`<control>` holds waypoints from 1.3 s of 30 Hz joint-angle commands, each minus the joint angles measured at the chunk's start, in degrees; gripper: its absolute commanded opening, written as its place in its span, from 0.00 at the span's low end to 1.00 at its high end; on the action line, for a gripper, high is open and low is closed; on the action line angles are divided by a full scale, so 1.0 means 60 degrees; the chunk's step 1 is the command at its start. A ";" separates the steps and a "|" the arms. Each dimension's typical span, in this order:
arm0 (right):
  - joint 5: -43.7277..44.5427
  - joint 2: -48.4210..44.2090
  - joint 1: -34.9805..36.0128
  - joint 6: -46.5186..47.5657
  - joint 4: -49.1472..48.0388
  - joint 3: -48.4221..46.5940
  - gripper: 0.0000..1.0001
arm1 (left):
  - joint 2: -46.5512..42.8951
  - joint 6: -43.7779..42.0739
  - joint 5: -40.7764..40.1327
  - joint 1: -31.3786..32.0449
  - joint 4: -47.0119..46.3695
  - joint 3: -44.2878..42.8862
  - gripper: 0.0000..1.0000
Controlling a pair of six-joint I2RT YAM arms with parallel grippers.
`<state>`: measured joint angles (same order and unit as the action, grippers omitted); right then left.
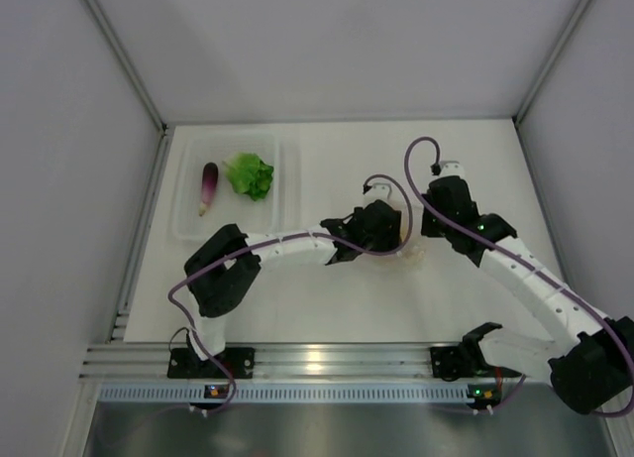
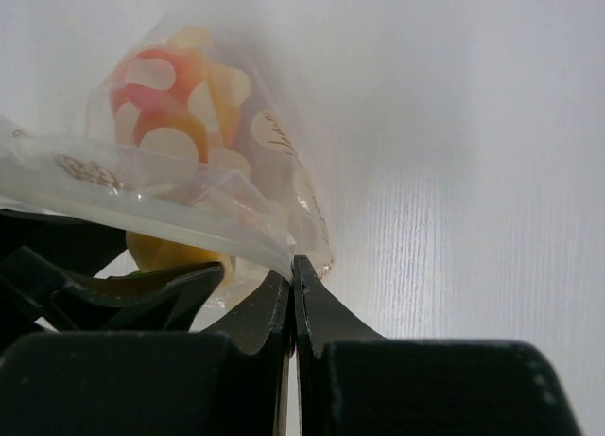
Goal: Open the zip-top bag and remove the fake food
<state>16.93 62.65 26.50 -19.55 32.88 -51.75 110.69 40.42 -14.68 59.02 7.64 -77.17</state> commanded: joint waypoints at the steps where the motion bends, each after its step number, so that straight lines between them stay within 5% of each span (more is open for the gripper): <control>1: 0.1030 -0.0364 0.0022 0.0139 -0.0120 -0.0267 0.00 | -0.0987 0.0000 -0.0528 -0.0008 -0.0145 0.0482 0.00; 18: 0.1398 -0.1082 0.0139 0.0051 0.0203 -0.0399 0.00 | -0.1311 0.0323 -0.1011 -0.0360 -0.0131 0.1845 0.00; 25: -0.1839 -0.0994 0.0590 -0.0329 -0.1435 0.0347 0.00 | -0.0345 0.0060 0.0393 -0.0360 -0.0131 0.1011 0.00; 31: -0.0976 -0.0584 0.1764 -0.0418 -0.1482 0.0509 0.00 | 0.0140 0.0059 0.0615 -0.0345 -0.0101 0.0776 0.17; 37: -0.0873 -0.0715 0.1897 -0.0433 -0.1453 0.0583 0.00 | 0.0125 -0.0013 0.0557 -0.0345 -0.0101 0.0586 0.52; 39: -0.0844 -0.0759 0.1897 -0.0389 -0.1409 0.0553 0.00 | 0.0140 -0.0189 0.0454 -0.0345 -0.0101 0.0440 0.56</control>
<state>11.14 59.09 36.75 -21.96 26.76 -47.99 110.21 41.76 -12.21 57.04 4.08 -72.71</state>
